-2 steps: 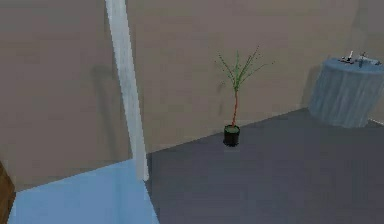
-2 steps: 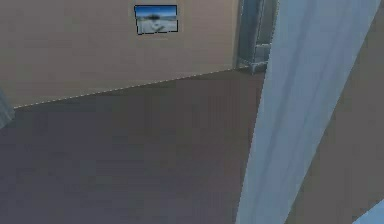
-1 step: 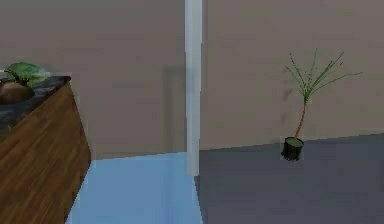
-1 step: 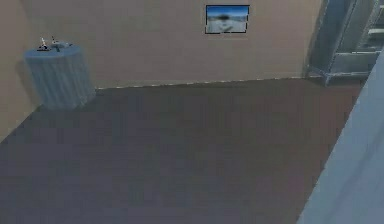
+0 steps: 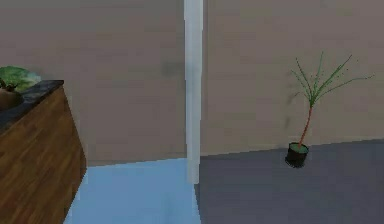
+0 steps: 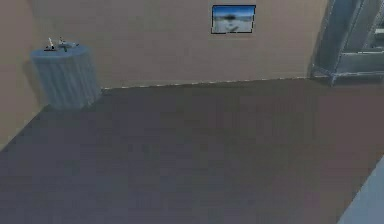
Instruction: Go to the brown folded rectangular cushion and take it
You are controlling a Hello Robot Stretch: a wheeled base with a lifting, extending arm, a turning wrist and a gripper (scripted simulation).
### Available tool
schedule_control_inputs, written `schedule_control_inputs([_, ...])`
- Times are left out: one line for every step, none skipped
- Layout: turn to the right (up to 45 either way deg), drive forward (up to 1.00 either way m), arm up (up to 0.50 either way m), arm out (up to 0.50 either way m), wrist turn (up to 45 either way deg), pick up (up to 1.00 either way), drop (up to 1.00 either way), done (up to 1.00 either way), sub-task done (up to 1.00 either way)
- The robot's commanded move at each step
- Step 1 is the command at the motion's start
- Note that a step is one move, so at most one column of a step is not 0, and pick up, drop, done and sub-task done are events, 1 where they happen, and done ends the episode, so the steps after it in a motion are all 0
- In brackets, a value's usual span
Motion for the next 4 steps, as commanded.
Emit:
schedule_control_inputs([45.0, 0.00, 0.00, 0.00, 0.0, 0.00, 0.00, 0.00, 0.00])
schedule_control_inputs([27.0, 0.00, 0.00, 0.00, 0.0, 0.00, 0.00, 0.00, 0.00])
schedule_control_inputs([0.0, 0.45, 0.00, 0.00, 0.0, 0.00, 0.00, 0.00, 0.00])
schedule_control_inputs([45.0, 0.00, 0.00, 0.00, 0.0, 0.00, 0.00, 0.00, 0.00])
